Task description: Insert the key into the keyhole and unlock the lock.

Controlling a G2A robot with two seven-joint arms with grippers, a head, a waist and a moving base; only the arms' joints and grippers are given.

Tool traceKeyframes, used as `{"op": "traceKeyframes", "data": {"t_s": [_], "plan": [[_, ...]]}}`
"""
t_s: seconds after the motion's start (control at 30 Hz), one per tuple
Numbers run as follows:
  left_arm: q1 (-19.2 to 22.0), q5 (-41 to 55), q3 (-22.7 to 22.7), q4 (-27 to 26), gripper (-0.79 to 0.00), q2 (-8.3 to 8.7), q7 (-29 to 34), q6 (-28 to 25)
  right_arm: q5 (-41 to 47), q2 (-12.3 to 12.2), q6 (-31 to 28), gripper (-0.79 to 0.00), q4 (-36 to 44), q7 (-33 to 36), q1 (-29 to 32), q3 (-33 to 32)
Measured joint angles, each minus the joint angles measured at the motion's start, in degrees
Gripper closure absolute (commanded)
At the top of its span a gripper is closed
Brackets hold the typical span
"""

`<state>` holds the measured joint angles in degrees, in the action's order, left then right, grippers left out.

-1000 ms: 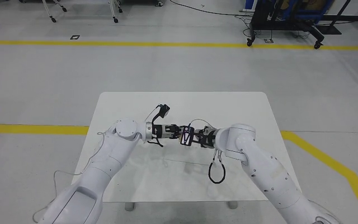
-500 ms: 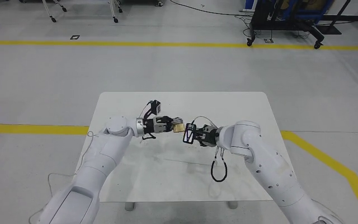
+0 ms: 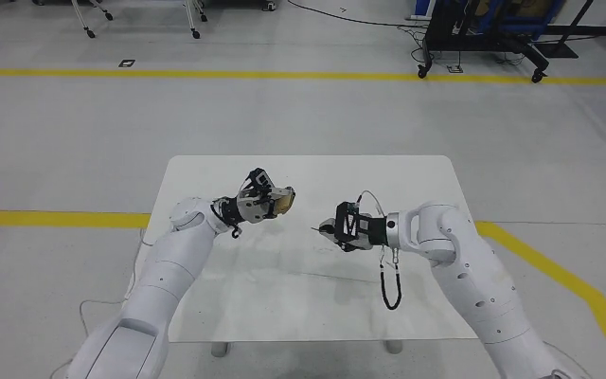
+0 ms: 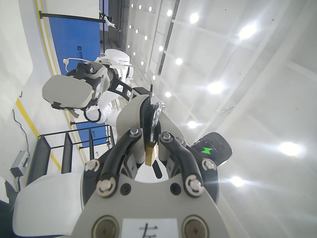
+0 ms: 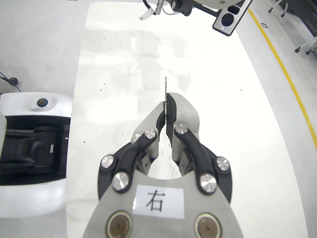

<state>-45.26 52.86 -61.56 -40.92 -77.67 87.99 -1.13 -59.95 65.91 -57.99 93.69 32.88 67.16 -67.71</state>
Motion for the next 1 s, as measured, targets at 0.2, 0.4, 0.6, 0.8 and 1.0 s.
{"op": "traceKeyframes", "data": {"t_s": [0.2, 0.4, 0.6, 0.8, 1.0], "plan": [[-2.62, 2.49, 0.68, -5.17, 0.0, 0.14, 0.01, 7.04, 12.49, -1.81, -0.01, 0.0, -2.47, -2.23, -1.76, 6.36], [-3.36, -2.39, 2.59, -9.08, 0.0, 1.72, 0.01, 11.62, 29.59, -5.65, -0.01, 0.0, -6.42, 3.52, -7.25, 11.06], [-2.9, -6.95, 4.8, -9.96, 0.0, 2.62, 0.01, 10.68, 36.47, -7.71, -0.01, 0.0, -9.39, 9.82, -11.24, 14.18], [-2.32, -7.74, 6.01, -9.93, 0.0, 3.21, 0.01, 10.2, 38.51, -8.58, -0.01, 0.0, -11.19, 11.47, -13.58, 16.07], [-1.41, -11.24, 7.46, -9.19, 0.0, 3.59, -0.09, 8.19, 38.17, -8.56, -0.01, 0.0, -12.86, 13.11, -15.61, 18.83]]}}
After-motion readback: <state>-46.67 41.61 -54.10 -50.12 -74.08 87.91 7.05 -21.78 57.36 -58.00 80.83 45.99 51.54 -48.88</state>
